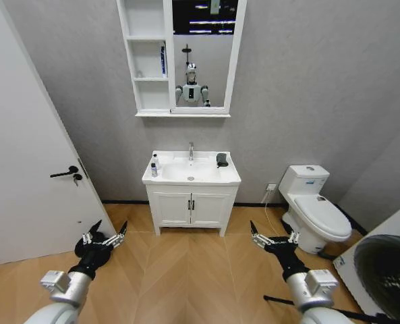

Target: Move facial cleanser and shampoo from washbasin to cabinet, then wipe washbasin with towel.

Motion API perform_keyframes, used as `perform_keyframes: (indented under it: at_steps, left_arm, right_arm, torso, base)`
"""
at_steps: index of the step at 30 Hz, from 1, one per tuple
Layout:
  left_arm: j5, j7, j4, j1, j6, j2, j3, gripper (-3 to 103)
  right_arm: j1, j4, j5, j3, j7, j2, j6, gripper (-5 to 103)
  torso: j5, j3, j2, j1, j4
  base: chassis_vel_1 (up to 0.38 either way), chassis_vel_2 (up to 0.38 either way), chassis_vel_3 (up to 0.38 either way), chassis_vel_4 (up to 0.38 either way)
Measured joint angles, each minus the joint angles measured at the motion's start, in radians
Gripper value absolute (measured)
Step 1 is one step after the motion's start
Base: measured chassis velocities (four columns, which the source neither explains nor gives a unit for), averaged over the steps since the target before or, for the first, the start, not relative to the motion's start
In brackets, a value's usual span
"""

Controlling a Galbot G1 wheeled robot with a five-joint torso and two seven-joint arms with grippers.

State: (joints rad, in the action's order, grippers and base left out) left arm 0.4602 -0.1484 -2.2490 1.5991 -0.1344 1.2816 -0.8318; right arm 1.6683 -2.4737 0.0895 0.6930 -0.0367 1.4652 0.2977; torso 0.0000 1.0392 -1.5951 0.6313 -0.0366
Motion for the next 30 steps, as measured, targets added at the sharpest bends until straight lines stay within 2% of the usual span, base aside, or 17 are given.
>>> perform_keyframes:
  at_steps: [22, 30]
  left_arm:
    - [-0.024, 0.004, -0.021, -0.001, -0.006, 0.043, 0.016, 100]
    - [-0.018, 0.002, -0.017, 0.007, -0.001, 0.043, -0.003, 100]
  right_arm:
    - [-0.004, 0.027, 0.008, -0.001, -0.010, -0.012, 0.013, 100]
    - [-0.013, 0.031, 0.007, -0.003, -0.046, -0.013, 0.018, 100]
  torso:
    - [0.0000, 0.000, 0.000, 0.000, 0.0000]
    - [0.0000, 0.000, 0.000, 0.000, -0.0001]
  base:
    - [0.000, 0.000, 0.000, 0.000]
    - [0.000, 0.000, 0.000, 0.000]
